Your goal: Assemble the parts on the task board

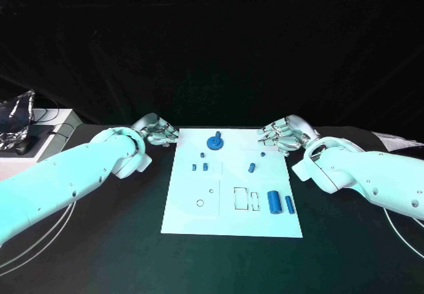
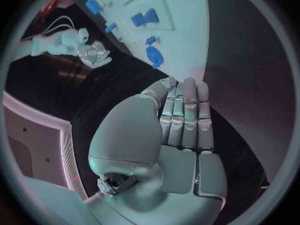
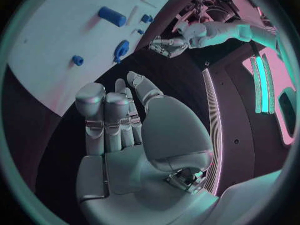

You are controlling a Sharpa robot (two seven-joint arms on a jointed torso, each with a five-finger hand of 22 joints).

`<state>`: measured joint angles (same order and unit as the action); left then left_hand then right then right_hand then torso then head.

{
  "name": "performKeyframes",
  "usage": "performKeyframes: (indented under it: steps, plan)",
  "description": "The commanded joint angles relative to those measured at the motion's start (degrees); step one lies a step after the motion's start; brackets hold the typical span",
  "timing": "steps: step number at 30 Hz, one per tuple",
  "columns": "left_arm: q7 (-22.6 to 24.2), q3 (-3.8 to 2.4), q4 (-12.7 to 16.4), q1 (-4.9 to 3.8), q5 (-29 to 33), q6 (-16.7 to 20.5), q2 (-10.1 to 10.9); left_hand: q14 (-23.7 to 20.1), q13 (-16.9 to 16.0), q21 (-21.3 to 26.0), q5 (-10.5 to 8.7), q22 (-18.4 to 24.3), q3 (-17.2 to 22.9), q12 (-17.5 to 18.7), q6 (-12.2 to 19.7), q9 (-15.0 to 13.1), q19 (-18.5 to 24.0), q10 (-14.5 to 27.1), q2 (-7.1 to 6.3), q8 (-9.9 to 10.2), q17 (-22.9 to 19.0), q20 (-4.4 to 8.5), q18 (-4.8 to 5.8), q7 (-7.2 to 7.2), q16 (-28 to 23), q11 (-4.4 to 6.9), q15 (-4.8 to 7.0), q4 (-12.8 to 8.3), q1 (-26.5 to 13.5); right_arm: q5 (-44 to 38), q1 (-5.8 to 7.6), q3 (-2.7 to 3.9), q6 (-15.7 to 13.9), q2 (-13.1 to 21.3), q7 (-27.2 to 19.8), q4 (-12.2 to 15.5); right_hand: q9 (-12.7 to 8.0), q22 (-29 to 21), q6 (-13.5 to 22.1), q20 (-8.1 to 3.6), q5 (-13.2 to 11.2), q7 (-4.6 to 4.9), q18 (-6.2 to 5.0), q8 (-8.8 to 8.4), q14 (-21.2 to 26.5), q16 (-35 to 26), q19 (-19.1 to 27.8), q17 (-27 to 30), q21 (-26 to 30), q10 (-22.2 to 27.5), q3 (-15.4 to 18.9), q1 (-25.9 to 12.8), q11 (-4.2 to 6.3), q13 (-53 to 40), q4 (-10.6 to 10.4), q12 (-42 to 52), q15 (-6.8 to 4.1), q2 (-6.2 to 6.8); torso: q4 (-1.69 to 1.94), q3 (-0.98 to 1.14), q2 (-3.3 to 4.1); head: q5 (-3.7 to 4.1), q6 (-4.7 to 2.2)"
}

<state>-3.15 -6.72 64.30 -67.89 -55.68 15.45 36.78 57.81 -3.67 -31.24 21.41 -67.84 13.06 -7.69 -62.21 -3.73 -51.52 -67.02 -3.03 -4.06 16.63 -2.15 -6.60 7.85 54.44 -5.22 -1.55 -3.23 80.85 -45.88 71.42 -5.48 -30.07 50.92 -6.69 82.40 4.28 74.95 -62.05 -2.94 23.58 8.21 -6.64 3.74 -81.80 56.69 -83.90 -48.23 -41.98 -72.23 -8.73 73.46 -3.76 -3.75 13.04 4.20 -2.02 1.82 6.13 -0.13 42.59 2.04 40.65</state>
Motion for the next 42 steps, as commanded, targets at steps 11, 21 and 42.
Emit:
performKeyframes:
  steps: [11,21,42]
  plan:
    - [19.4,-0.30,9.6,3.45,42.4,-7.0,9.8,1.9,0.1,14.8,-2.73,15.3,-18.0,-0.2,-0.1,0.0,-5.3,-2.2,3.20,0.1,-5.0,-1.32,1.94,-0.73,-12.7,0.50,-0.82,6.9,3.1,-37.2,0.06,0.02,8.4,-0.7,13.5,-2.0,-0.4,5.3,-0.6,0.36,-5.6,-0.49,-1.20,-0.08,0.1,0.1,-3.1,0.9,-0.2,-0.2,0.4,0.5,0.23,0.1,-2.9,-0.4,0.33,2.21,0.15,-0.23,-0.20,3.40,-1.06]
    - [22.2,-4.66,18.4,8.83,45.1,-10.7,15.0,13.6,0.2,22.8,-2.52,26.0,-21.8,4.2,-0.5,0.1,-9.4,-3.4,5.22,0.4,-5.5,-1.57,1.99,-0.37,-40.5,0.09,-1.28,7.5,6.8,-49.6,0.03,0.01,5.4,-1.4,21.5,-1.6,-0.4,4.8,-1.2,1.04,-6.3,-0.76,-2.09,-0.11,0.3,-0.3,-3.3,2.9,2.1,3.7,-2.4,1.5,-0.82,0.2,-7.3,-0.4,1.00,5.54,0.31,-0.42,-0.26,4.20,-0.81]
    - [22.4,-5.47,19.8,9.76,44.2,-9.9,15.7,13.8,0.2,22.1,-2.49,26.1,-21.9,4.1,-0.4,0.1,-9.3,-2.6,6.22,0.4,-0.5,-1.24,2.26,-0.03,-42.8,-0.14,-1.26,6.3,7.2,-50.1,-0.05,-0.18,13.2,-2.9,22.4,-1.6,-0.4,4.6,-2.0,1.33,-3.5,-1.13,-2.52,-0.16,0.5,0.1,-3.3,4.4,3.6,5.1,-5.8,2.5,-1.01,0.3,-10.0,-0.6,1.17,6.96,0.17,-0.46,-0.11,3.93,0.22]
